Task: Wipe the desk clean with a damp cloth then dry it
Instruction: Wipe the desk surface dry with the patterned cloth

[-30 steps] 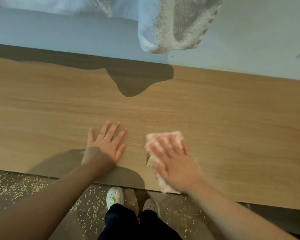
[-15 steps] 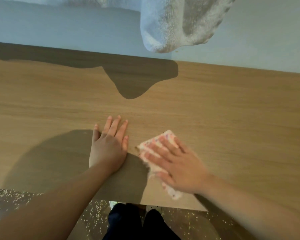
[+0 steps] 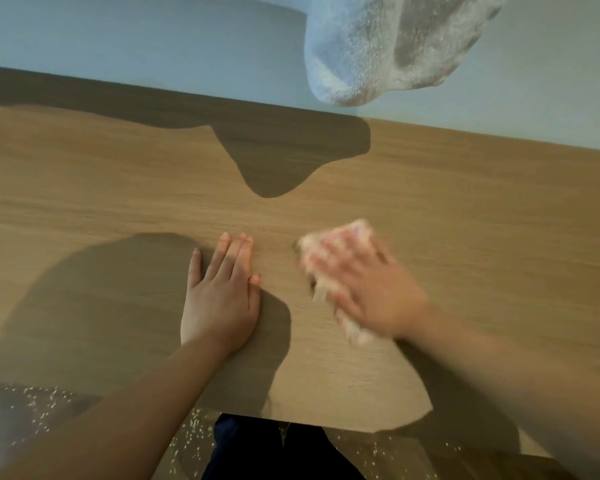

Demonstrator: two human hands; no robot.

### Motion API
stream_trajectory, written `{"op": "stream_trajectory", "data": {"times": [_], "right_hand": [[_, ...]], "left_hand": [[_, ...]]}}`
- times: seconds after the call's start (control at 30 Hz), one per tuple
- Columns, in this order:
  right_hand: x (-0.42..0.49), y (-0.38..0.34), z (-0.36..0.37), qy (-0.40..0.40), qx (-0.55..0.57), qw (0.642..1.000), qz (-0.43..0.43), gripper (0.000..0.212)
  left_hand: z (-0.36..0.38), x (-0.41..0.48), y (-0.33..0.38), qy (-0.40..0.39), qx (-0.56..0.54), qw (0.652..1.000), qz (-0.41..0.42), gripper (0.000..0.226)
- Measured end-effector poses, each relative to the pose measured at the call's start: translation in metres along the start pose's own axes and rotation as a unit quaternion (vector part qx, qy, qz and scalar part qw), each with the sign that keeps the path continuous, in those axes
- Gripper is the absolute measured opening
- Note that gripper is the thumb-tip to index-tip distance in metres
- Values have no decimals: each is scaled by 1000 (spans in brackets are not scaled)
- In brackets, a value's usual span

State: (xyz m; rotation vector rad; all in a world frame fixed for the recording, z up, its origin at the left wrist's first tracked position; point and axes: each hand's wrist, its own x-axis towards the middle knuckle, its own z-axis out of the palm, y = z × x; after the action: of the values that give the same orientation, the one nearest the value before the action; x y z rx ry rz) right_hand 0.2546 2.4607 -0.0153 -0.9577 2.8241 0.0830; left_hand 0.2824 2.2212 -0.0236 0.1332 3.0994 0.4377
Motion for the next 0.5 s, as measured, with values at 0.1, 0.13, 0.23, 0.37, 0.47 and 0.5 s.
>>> {"op": "stream_trajectory", "data": {"times": [0.1, 0.13, 0.23, 0.37, 0.47, 0.5], "right_hand": [[44, 56, -12, 1, 100, 950, 296, 54], [57, 54, -18, 2, 116, 932, 342, 54], [56, -3, -15, -9, 89, 978, 187, 55], [-5, -39, -2, -9, 45, 995, -93, 52], [11, 23, -1, -4, 23, 998, 54, 52], [26, 46, -6, -6, 57, 985, 162, 53]], "left_hand": [[0, 0, 0, -5, 17, 1000, 7, 62], [0, 0, 0, -4, 17, 1000, 7, 62], [-1, -1, 0, 5, 2, 1000, -4, 62], [-2, -1, 1, 19, 11, 999, -36, 61], [-2, -1, 2, -4, 34, 999, -28, 64], [-2, -1, 2, -7, 39, 999, -26, 65]]}}
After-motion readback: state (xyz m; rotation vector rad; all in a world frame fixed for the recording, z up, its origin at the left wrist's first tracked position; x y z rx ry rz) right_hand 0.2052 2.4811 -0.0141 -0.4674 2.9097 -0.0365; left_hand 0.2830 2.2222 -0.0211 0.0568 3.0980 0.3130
